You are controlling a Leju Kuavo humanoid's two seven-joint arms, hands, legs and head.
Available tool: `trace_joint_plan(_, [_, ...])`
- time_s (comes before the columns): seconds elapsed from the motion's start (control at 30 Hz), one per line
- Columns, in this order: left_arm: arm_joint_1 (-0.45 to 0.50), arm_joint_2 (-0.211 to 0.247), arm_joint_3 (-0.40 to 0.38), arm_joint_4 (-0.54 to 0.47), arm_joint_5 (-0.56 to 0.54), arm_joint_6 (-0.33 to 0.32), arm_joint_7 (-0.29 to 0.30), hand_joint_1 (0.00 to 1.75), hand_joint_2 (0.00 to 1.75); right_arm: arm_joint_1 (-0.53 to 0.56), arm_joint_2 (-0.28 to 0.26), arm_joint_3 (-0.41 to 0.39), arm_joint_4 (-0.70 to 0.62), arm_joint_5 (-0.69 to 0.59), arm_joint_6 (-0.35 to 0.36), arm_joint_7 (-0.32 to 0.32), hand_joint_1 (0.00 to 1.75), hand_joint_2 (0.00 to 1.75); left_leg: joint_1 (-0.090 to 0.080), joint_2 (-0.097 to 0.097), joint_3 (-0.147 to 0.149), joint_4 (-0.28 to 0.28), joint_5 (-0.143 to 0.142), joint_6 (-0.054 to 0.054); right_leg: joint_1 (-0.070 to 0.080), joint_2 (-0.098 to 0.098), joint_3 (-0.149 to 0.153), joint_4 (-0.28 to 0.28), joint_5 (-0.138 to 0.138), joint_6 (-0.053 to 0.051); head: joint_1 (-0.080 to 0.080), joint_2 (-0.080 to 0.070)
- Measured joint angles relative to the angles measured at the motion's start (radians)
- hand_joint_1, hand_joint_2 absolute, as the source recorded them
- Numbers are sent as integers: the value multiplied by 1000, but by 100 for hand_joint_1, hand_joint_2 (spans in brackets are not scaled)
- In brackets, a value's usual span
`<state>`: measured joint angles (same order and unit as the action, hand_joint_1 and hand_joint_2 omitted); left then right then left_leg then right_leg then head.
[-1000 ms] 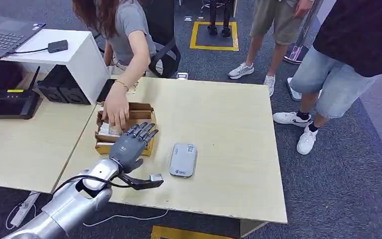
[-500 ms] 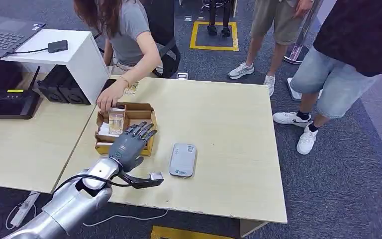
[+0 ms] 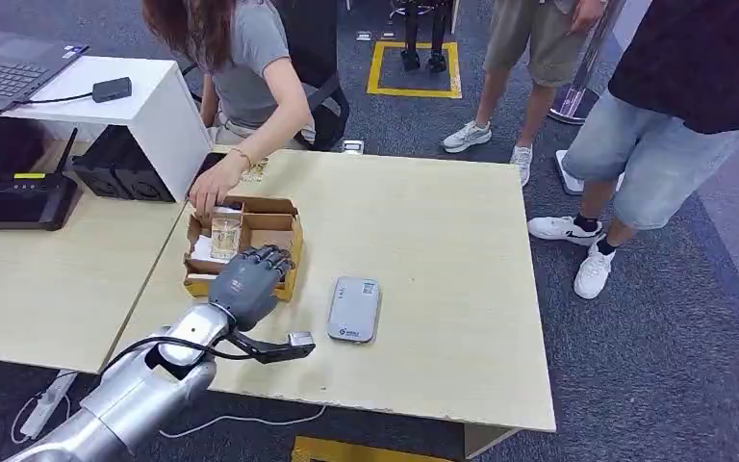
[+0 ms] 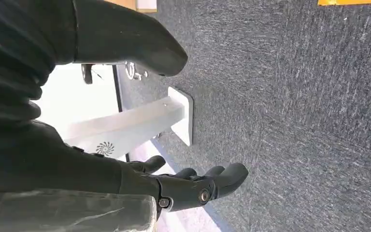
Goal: Pass the card to the sensor for recognition and then transmit it.
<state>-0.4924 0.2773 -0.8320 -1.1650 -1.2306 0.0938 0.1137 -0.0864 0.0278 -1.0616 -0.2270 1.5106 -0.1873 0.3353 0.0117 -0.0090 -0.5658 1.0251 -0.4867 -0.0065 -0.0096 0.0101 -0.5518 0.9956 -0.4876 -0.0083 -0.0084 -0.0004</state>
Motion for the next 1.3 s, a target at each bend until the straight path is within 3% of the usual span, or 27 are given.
trace_joint_plan(0.23, [1, 0, 6, 0, -9, 0, 3, 38, 175, 0, 0, 0, 0, 0, 0, 0, 0, 175, 0, 0, 0, 0, 0, 0, 0, 0, 0, 0, 0, 0, 0, 0])
trace_joint_plan(0.27, [1, 0, 7, 0, -10, 0, 3, 42, 175, 0, 0, 0, 0, 0, 0, 0, 0, 0, 0, 0, 0, 0, 0, 0, 0, 0, 0, 0, 0, 0, 0, 0])
trace_joint_plan(0.4, [1, 0, 12, 0, -15, 0, 4, 58, 175, 0, 0, -1, 0, 0, 0, 0, 0, 0, 0, 0, 0, 0, 0, 0, 0, 0, 0, 0, 0, 0, 0, 0])
trace_joint_plan(0.63, [2, 2, 23, 0, -18, 0, 11, 66, 175, 0, 0, -1, 0, 0, -1, 0, 0, 0, 0, 0, 0, 0, 0, 0, 0, 0, 0, 0, 0, 0, 0, 0])
trace_joint_plan(1.13, [8, 7, 46, 0, -36, 2, 26, 54, 175, 1, 0, -2, 0, 1, -1, 0, 0, 0, 0, 0, 0, 0, 0, 0, 0, 0, 0, 0, 0, 0, 0, 0])
trace_joint_plan(1.3, [8, 8, 46, 0, -37, 2, 27, 59, 175, 1, 0, -2, 0, 1, -1, 1, 0, 0, 0, 0, 0, 0, 0, 0, 0, 0, 0, 0, 0, 0, 0, 0])
